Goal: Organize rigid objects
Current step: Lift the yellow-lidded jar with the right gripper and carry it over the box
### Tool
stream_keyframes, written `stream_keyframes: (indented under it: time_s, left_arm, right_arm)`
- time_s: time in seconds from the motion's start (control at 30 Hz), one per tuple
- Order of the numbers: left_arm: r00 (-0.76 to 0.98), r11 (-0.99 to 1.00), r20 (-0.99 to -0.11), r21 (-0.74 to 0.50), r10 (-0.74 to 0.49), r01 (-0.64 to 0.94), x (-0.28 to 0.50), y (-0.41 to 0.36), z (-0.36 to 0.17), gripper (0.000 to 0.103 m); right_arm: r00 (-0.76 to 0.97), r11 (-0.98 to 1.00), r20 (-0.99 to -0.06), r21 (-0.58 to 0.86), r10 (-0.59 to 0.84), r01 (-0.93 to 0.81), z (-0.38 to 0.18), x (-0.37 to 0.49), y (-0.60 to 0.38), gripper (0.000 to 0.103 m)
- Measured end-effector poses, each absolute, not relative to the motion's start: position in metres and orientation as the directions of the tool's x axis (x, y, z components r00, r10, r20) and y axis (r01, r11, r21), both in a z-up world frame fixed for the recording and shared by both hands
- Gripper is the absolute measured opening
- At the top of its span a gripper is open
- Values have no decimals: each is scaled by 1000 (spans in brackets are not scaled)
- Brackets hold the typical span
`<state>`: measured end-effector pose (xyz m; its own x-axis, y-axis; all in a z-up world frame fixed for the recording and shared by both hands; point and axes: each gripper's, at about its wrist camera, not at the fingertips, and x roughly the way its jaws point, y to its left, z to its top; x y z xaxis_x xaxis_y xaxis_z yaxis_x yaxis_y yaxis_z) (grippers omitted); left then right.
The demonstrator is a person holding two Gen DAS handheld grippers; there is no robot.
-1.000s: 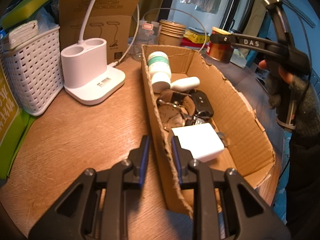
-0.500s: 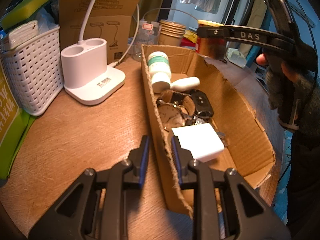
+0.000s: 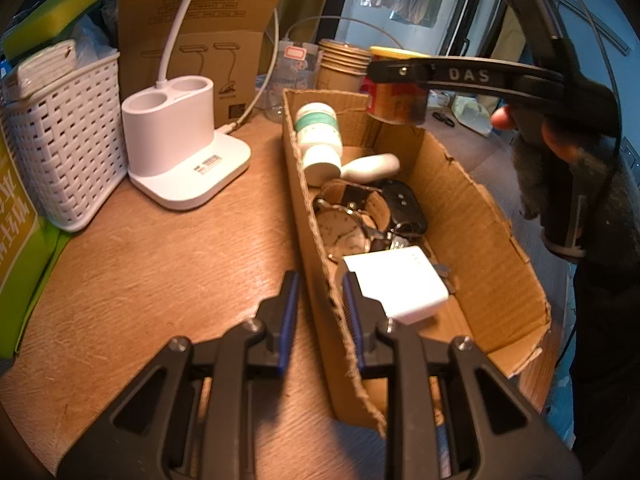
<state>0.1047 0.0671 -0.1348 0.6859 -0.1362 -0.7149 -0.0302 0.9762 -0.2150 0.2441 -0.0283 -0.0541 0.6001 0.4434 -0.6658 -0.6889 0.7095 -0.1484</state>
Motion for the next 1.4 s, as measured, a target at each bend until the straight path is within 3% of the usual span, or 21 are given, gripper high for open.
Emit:
stream_keyframes:
  time_s: [1.4]
  left_arm:
    - [686, 976, -715, -215, -136, -30, 105, 67, -135, 23]
  right_arm:
    - [537, 676, -763, -185, 359, -714, -94, 266, -15, 60]
